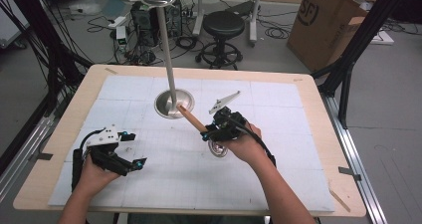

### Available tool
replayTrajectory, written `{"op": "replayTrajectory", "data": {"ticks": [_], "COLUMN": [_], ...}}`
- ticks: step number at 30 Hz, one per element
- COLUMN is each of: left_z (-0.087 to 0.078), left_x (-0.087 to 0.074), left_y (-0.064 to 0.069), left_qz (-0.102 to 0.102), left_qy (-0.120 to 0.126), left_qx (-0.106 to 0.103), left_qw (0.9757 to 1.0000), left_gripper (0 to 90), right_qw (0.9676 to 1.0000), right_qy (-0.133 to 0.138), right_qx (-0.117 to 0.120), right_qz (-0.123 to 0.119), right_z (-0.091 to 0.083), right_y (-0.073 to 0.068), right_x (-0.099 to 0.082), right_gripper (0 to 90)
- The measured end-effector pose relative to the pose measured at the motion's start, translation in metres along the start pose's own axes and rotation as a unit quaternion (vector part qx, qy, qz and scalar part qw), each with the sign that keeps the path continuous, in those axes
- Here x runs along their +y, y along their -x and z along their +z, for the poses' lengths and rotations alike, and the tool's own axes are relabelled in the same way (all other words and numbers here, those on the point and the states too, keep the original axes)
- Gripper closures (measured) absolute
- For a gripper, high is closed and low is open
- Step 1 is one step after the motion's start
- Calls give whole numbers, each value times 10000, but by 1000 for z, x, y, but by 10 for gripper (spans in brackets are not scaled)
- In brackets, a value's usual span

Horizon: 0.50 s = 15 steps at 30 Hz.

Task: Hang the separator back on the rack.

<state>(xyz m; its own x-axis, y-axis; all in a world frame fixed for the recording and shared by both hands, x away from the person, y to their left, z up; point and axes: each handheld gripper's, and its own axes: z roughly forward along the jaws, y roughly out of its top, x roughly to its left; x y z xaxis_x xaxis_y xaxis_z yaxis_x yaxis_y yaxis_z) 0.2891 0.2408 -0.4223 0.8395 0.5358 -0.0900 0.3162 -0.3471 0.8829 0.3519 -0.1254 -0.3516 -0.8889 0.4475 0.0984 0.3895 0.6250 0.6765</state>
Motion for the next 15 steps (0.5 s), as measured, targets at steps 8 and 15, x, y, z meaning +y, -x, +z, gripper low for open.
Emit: {"op": "replayTrajectory", "data": {"ticks": [8,15], "left_z": [1,2], "left_x": [1,2], "left_y": [-1,-2], "left_qz": [-25,-12], "left_qy": [29,22], "left_qx": [17,-7], "left_qw": [10000,10000], "left_gripper": [19,19], "right_qw": [9991,9976], "right_qy": [400,587], "right_qx": [-64,-289], "right_qz": [-100,-236], "right_z": [-12,-27], "right_y": [0,-1], "right_x": [1,5], "right_gripper": [689,689]}}
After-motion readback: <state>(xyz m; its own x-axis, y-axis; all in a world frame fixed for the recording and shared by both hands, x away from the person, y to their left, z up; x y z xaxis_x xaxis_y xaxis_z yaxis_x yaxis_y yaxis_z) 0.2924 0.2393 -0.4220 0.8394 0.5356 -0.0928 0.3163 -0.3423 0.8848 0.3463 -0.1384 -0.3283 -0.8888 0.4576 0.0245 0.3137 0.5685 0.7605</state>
